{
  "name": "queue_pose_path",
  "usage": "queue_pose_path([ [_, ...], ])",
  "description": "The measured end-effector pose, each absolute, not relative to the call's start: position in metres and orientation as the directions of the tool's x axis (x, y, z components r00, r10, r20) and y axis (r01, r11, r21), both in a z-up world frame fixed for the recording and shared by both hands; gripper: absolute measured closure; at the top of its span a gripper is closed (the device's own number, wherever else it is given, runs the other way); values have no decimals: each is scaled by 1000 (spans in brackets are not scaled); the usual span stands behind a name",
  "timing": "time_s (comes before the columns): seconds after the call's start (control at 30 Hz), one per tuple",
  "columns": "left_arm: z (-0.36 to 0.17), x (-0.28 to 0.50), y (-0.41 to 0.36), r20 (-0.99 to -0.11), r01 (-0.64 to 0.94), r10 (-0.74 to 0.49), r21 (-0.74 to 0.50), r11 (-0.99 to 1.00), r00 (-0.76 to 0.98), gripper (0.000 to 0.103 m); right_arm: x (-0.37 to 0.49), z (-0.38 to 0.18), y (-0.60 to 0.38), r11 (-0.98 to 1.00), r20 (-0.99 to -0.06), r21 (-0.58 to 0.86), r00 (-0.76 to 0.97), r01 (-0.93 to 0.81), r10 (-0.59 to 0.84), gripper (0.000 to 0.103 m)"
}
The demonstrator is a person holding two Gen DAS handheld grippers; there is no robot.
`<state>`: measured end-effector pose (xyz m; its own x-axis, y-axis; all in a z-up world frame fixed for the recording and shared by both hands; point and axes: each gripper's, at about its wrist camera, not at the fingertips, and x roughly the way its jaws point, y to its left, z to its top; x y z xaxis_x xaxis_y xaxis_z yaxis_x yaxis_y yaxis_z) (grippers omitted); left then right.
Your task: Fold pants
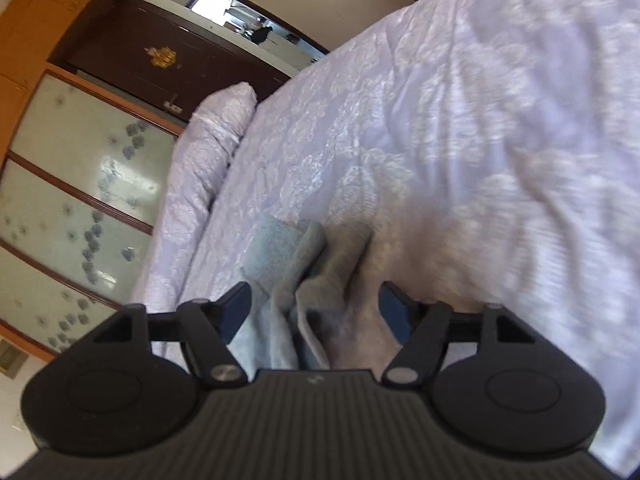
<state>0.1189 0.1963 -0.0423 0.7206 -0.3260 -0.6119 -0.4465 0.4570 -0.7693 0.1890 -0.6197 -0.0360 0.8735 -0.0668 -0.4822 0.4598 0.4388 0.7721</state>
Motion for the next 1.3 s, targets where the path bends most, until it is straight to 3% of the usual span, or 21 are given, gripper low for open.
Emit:
queue_pose_path([
  [0.03, -42, 120, 197, -627, -457, -307, -754, 472, 717, 45, 195, -34, -619, 445, -484, 769, 873, 458, -63, 30],
  [0.07, -41, 123, 197, -657, -474, -281, -721, 505, 700, 71, 202, -30, -619, 453, -479, 772, 877, 446, -47, 30],
  [0.1, -42, 124, 200, -674, -481, -270, -701, 527, 687, 80, 210, -28, -615, 471, -487, 763, 873, 443, -32, 33],
  [0.17, -45, 122, 206, -657, -481, -283, -725, 493, 699, 83, 218, -20, -607, 556, -569, 654, 818, 513, -84, 82],
  [0.2, -44, 121, 209, -655, -482, -285, -727, 489, 700, 84, 218, -15, -605, 587, -586, 609, 802, 534, -121, 82],
  [0.37, -15, 116, 226, -600, -418, -275, -755, 505, 752, 91, 174, 31, -594, 639, -494, 571, 837, 516, -235, 84],
  [0.7, 59, 88, 256, -555, -326, -256, -737, 592, 791, 91, 71, 88, -602, 651, -386, 622, 894, 435, -229, 84],
  [0.8, 39, 69, 264, -592, -378, -260, -734, 564, 763, 91, 67, 62, -603, 644, -416, 610, 879, 461, -235, 83],
  [0.97, -17, 36, 266, -688, -478, -283, -688, 546, 668, 91, 29, -19, -616, 492, -590, 605, 768, 626, -251, 83],
  [1.03, -33, 24, 271, -686, -498, -310, -705, 505, 658, 86, 11, -34, -617, 460, -538, 670, 808, 582, -239, 84],
  [1.17, -31, 6, 286, -664, -509, -296, -730, 456, 687, 71, 4, -24, -619, 403, -537, 702, 808, 588, -242, 69],
  [1.23, -21, 0, 293, -669, -514, -255, -716, 473, 698, 67, -7, -12, -617, 370, -551, 670, 765, 644, -332, 57],
  [1.3, -12, -3, 302, -646, -492, -250, -732, 471, 721, 66, -24, 1, -611, 304, -561, 641, 700, 705, -441, 56],
])
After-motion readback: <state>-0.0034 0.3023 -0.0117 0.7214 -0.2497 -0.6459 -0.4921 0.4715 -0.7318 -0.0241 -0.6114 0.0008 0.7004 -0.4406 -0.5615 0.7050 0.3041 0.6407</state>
